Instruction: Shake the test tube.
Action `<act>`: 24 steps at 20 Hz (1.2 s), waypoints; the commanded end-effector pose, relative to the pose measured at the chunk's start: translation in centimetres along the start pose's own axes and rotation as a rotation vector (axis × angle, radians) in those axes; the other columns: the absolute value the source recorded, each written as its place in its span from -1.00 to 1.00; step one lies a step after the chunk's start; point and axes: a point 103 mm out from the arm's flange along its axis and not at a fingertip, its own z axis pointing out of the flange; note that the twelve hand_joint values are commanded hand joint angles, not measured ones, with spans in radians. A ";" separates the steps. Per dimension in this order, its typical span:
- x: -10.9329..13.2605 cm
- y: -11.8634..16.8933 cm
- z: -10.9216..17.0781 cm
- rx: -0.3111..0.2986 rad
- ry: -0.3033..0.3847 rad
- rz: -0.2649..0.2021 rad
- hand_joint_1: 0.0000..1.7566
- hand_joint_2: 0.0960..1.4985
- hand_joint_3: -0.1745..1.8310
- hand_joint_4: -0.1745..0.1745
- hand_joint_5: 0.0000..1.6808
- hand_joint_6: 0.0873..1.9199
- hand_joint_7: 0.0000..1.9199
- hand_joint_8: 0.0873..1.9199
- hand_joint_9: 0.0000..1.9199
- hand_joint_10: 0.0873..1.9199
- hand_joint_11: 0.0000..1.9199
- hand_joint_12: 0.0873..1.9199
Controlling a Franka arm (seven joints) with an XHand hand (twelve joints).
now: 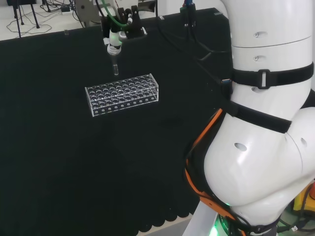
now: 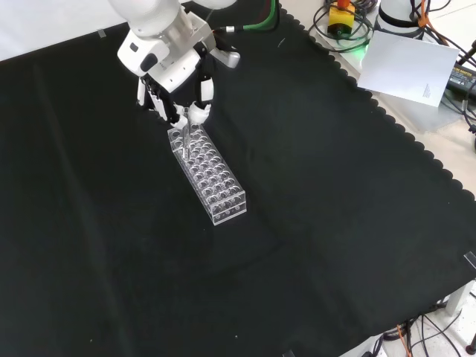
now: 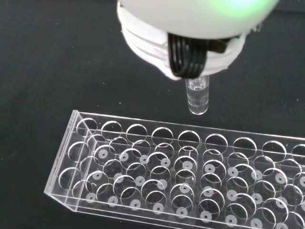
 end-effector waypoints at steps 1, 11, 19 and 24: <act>-0.1 -0.8 -0.8 -0.017 0.010 -0.004 0.64 -0.33 -0.11 -1.00 0.59 -0.52 0.48 -0.32 0.52 -0.94 -0.16 0.23; 0.9 -2.3 -1.6 -0.018 0.023 -0.016 0.64 -0.33 -0.10 -1.00 0.60 -0.52 0.48 -0.33 0.52 -0.94 -0.16 0.23; 5.2 -2.3 -2.4 -0.018 0.051 -0.094 0.64 -0.34 -0.10 -1.00 0.60 -0.53 0.48 -0.33 0.52 -0.95 -0.16 0.23; 5.0 -2.5 -2.5 -0.017 0.037 -0.088 0.64 -0.34 -0.10 -1.00 0.60 -0.53 0.48 -0.33 0.53 -0.95 -0.16 0.23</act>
